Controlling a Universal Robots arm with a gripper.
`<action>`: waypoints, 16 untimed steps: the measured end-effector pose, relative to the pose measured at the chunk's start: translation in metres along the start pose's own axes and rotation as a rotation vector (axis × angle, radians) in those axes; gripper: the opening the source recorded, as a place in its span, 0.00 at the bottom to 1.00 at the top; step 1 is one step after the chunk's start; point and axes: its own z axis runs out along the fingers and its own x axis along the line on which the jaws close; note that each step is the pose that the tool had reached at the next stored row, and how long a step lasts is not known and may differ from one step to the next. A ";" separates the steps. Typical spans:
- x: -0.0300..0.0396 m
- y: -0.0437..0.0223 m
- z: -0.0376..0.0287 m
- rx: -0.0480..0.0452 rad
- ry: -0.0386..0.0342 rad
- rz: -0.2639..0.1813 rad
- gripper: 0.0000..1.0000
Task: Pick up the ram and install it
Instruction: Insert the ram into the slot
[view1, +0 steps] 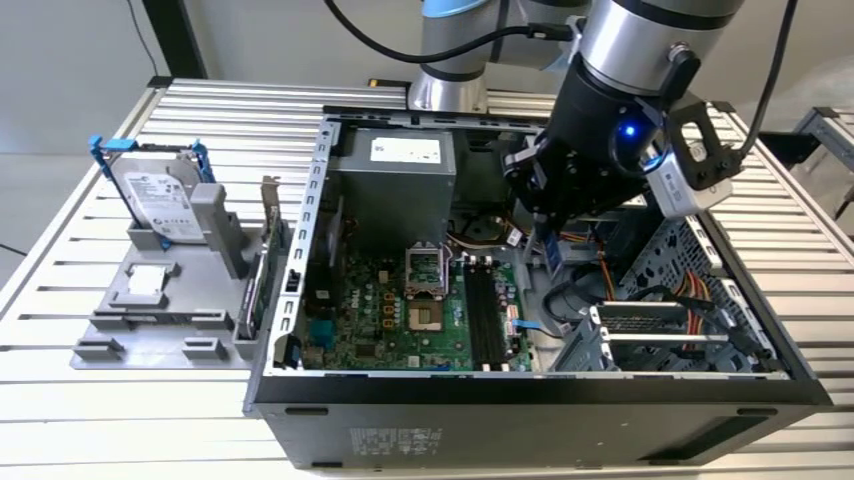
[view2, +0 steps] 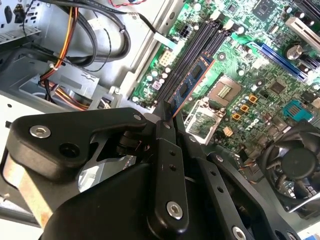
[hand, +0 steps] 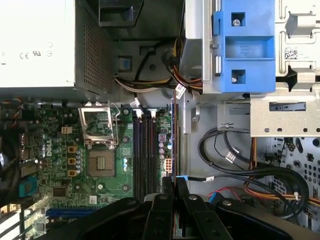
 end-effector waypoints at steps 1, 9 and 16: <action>0.0000 -0.0001 0.0004 0.0000 -0.0001 0.000 0.00; -0.0001 -0.0005 0.0041 0.0000 0.0000 0.000 0.00; -0.0002 -0.0008 0.0089 0.0001 0.0000 0.000 0.00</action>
